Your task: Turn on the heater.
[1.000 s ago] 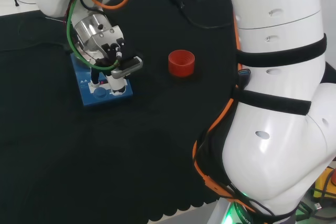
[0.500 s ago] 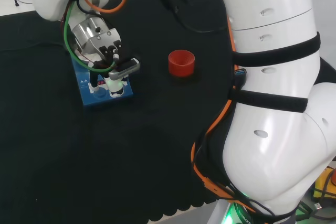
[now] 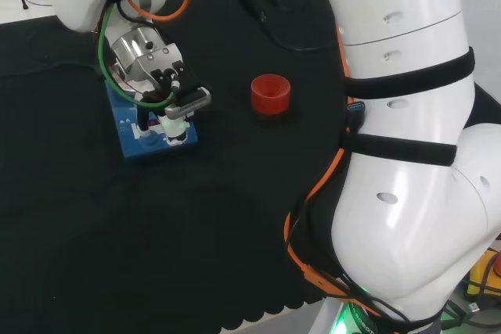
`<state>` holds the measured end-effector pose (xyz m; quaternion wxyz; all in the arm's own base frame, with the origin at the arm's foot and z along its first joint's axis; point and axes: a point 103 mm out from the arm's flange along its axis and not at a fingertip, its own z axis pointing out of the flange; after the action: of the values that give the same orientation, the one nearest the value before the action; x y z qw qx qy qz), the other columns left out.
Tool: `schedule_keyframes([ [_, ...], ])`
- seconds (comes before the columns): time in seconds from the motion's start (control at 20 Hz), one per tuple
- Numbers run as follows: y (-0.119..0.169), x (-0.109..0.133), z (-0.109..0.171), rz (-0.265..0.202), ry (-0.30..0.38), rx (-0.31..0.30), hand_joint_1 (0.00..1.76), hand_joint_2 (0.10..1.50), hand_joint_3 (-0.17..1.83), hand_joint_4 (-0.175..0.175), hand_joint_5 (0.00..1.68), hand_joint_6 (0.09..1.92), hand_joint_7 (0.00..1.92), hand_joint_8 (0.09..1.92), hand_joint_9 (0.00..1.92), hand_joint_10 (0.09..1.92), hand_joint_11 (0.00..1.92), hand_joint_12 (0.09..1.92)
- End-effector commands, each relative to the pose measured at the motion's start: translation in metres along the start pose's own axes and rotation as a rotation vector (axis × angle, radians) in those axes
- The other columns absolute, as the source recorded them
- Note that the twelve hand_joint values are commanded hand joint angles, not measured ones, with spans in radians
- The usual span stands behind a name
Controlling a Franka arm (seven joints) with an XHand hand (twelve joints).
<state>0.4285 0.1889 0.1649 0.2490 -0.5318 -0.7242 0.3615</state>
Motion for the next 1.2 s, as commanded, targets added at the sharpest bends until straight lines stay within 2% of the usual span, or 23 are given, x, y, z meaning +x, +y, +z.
schedule_keyframes([
  [0.05,0.0016,-0.0001,-0.0012,0.006,0.002,-0.002,1.56,0.56,1.22,-0.028,0.31,0.11,1.91,1.61,1.92,1.65,1.92,1.76],
  [0.7,0.0069,-0.0062,-0.0052,-0.008,0.018,0.001,1.56,0.56,1.22,-0.029,0.32,0.1,1.91,1.61,1.92,1.65,1.92,1.75],
  [1.2,0.0098,-0.0071,-0.0044,-0.002,0.017,0.001,1.56,0.56,1.22,-0.028,0.33,0.1,1.91,1.61,1.92,1.65,1.92,1.75],
])
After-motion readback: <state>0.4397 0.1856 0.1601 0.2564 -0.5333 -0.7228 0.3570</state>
